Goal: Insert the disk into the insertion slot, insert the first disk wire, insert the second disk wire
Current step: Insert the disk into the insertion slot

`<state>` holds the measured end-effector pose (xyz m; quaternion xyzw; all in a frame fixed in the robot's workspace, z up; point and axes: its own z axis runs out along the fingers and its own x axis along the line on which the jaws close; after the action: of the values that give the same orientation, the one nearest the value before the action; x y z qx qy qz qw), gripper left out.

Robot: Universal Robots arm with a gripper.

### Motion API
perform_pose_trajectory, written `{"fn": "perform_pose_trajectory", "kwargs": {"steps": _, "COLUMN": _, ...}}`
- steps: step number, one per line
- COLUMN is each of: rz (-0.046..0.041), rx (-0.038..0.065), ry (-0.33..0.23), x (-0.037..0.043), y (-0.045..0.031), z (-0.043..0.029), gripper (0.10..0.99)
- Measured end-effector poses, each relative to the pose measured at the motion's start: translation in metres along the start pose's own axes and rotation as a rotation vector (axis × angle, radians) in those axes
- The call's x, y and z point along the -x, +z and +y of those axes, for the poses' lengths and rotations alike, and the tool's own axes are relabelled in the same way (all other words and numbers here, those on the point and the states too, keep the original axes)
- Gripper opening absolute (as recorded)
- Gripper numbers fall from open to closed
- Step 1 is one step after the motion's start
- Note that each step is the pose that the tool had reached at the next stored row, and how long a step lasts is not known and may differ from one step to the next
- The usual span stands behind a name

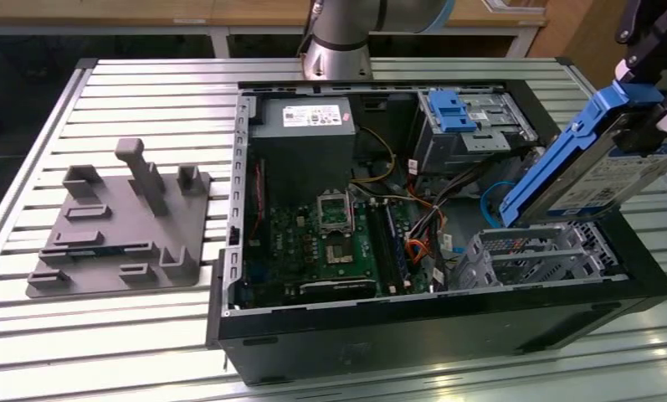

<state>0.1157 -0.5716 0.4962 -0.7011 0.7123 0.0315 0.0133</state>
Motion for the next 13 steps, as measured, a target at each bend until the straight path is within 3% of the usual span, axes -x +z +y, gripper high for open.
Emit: {"fn": "perform_pose_trajectory", "kwargs": {"steps": 13, "rz": -0.0001, "rx": -0.005, "ry": 0.0, "x": 0.0, "y": 0.0024, "z": 0.0, "gripper": 0.365}}
